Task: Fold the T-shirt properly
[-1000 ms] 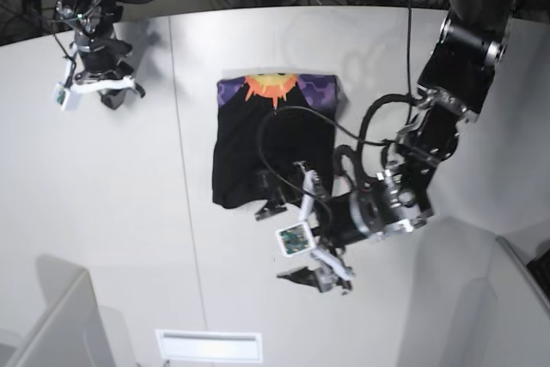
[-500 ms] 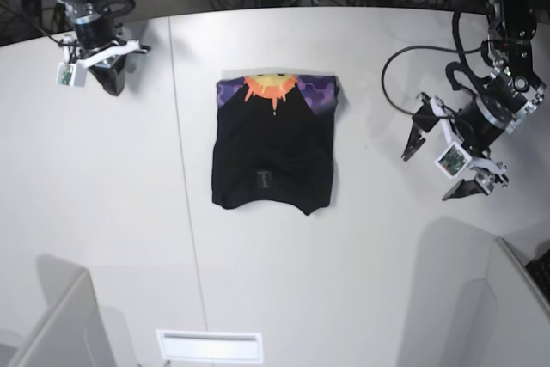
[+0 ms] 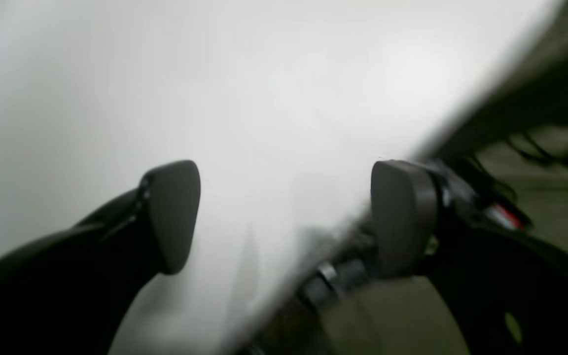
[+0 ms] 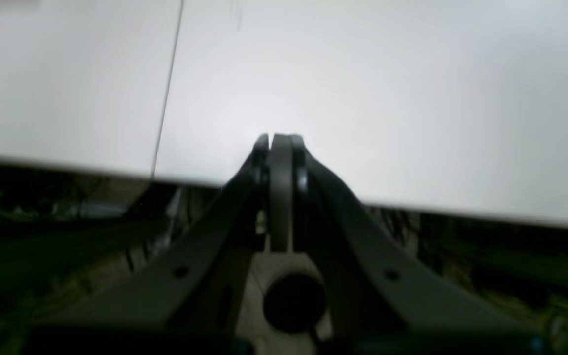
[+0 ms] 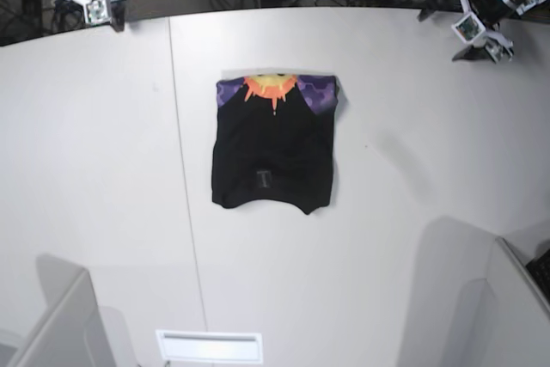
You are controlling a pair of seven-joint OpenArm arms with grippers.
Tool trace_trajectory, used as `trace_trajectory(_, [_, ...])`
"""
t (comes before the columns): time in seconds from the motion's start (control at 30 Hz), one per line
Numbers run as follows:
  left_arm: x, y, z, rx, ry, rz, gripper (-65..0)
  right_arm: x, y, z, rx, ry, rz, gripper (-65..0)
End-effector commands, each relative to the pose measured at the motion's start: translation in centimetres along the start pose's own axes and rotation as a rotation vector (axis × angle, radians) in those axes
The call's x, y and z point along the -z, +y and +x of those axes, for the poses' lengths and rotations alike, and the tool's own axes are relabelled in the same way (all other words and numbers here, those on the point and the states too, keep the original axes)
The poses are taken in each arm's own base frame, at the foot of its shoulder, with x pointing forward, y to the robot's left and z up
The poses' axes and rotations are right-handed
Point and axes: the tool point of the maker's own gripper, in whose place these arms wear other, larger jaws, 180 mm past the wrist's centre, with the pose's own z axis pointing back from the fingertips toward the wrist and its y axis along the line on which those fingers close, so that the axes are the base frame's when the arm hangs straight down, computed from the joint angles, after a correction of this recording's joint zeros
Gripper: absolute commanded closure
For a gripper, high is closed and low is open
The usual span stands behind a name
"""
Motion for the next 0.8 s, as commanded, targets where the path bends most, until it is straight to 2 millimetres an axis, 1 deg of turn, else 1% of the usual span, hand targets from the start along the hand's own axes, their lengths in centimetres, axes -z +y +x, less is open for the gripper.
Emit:
trace_trajectory(0.0, [-0.7,-1.0,0.1,-0.02,-0.018,-0.013,-51.5,-1.2,0.2,-0.4,-0.014,0.007,0.012,0.0])
trace_trajectory(0.2, [-3.4,-6.7,-3.9,-0.141,0.099,-0.105,-51.7,-5.2,1.5,-5.1,-0.019,0.165,0.056,0.0])
trace_trajectory(0.27, [-4.1,-8.2,-4.8,-0.179,0.13,-0.12,-51.7,-6.3,1.9,-6.8,-0.018,0.247,0.067,0.0])
trace_trajectory(0.33, [-4.5,-9.1,-5.7,-0.215,0.153,-0.123,-51.7,-7.1,3.0,-8.8,-0.016,0.353,0.099,0.0])
trace_trajectory(0.4, [-4.7,-9.4,-7.0,-0.244,0.184,-0.119,-51.7,-8.0,4.2,-10.8,-0.018,0.476,0.134,0.0])
trace_trajectory(0.47, [-4.7,-10.0,-8.7,-0.282,0.218,-0.125,-51.7,-8.0,5.4,-12.0,-0.022,0.567,0.169,0.0])
trace_trajectory(0.53, [-3.7,-11.7,-9.8,-0.322,0.232,-0.167,-51.7,-7.7,6.1,-13.2,-0.048,0.65,0.202,0.0])
trace_trajectory(0.6, [-3.2,-13.6,-11.9,-0.374,0.276,-0.208,-51.7,-7.2,7.1,-14.9,-0.087,0.732,0.25,0.0])
trace_trajectory(0.67, [-2.1,-15.1,-13.5,-0.419,0.303,-0.237,-51.7,-6.5,7.8,-16.3,-0.132,0.795,0.29,0.0])
trace_trajectory(0.7, [-1.8,-15.8,-14.6,-0.444,0.326,-0.248,-51.7,-6.3,8.2,-17.3,-0.155,0.831,0.312,0.0])
trace_trajectory(0.77, [-1.3,-17.2,-16.1,-0.483,0.363,-0.274,-51.7,-5.9,9.2,-18.9,-0.186,0.876,0.349,0.0])
